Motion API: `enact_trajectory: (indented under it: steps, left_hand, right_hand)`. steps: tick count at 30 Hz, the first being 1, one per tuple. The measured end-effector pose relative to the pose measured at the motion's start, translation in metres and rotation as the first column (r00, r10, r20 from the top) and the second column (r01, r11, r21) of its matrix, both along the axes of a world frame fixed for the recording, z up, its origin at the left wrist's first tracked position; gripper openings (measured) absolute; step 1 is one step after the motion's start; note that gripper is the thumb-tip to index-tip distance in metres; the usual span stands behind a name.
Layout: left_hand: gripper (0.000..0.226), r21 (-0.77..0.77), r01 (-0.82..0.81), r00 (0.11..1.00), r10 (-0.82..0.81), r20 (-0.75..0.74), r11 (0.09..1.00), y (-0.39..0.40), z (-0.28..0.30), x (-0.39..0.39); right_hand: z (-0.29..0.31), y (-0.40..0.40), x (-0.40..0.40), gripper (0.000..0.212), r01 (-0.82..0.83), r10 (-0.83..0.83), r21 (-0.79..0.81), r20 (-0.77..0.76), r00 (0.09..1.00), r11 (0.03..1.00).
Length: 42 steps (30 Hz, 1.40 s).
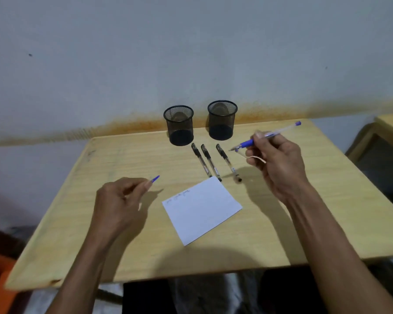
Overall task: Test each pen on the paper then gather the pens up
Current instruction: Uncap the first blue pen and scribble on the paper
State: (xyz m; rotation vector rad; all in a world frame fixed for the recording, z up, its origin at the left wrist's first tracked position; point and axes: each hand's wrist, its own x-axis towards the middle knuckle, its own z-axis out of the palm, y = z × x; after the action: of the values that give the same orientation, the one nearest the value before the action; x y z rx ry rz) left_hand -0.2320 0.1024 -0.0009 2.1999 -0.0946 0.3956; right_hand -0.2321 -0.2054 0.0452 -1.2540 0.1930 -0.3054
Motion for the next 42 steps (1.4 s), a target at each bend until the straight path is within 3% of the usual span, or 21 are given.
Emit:
enact_trajectory:
  steps: [5,10,14,17,22,24,26,29,33,38,42]
  left_hand:
    - [0.009,-0.035,-0.115,0.991,0.112,-0.070,0.993,-0.016,-0.011,0.018]
    - [0.015,0.119,-0.099,0.983,0.115,-0.140,0.988,-0.027,-0.023,0.039]
    - [0.011,0.175,-0.093,0.988,0.112,-0.106,0.980,-0.031,-0.035,0.049]
    - [0.021,0.238,-0.097,0.991,0.115,-0.063,0.966,-0.032,-0.041,0.049]
    - [0.030,0.143,-0.039,0.997,0.029,0.070,0.989,-0.037,-0.042,0.027]
    - [0.030,0.183,0.051,0.985,-0.080,0.155,0.982,-0.040,-0.045,0.017]
    - [0.030,0.268,0.141,0.960,-0.198,0.198,0.953,-0.042,-0.054,0.012]
    - [0.030,0.385,0.218,0.939,-0.300,0.167,0.897,-0.042,-0.067,0.012]
    - [0.043,0.454,0.221,0.956,-0.284,0.075,0.863,-0.041,-0.077,0.012]
    - [0.044,0.501,0.209,0.933,-0.325,0.154,0.840,-0.044,-0.079,0.012]
    - [0.050,0.554,0.237,0.935,-0.343,0.093,0.798,-0.044,-0.077,0.013]
  right_hand:
    - [-0.032,0.043,-0.007,0.016,-0.105,0.092,-0.126,-0.109,0.990,0.986]
    - [-0.045,0.055,-0.013,0.023,-0.106,0.078,-0.157,-0.177,0.981,0.982]
    - [-0.048,0.057,-0.015,0.025,-0.104,0.077,-0.158,-0.170,0.982,0.982]
    - [-0.049,0.059,-0.015,0.026,-0.120,0.095,-0.129,-0.184,0.978,0.984]
    - [-0.050,0.061,-0.012,0.018,-0.143,0.129,-0.064,-0.188,0.974,0.988]
    - [-0.049,0.062,-0.009,0.008,-0.145,0.126,-0.095,-0.177,0.976,0.985]
    - [-0.050,0.062,-0.004,0.018,-0.159,0.125,-0.210,-0.163,0.979,0.965]
    - [-0.054,0.063,0.007,0.016,-0.242,0.193,-0.382,-0.163,0.968,0.892]
    - [-0.061,0.063,0.022,0.010,-0.323,0.255,-0.527,-0.198,0.946,0.786]
    - [-0.069,0.062,0.036,0.013,-0.381,0.301,-0.542,-0.234,0.925,0.749]
    - [-0.073,0.062,0.043,0.013,-0.376,0.299,-0.554,-0.228,0.927,0.743]
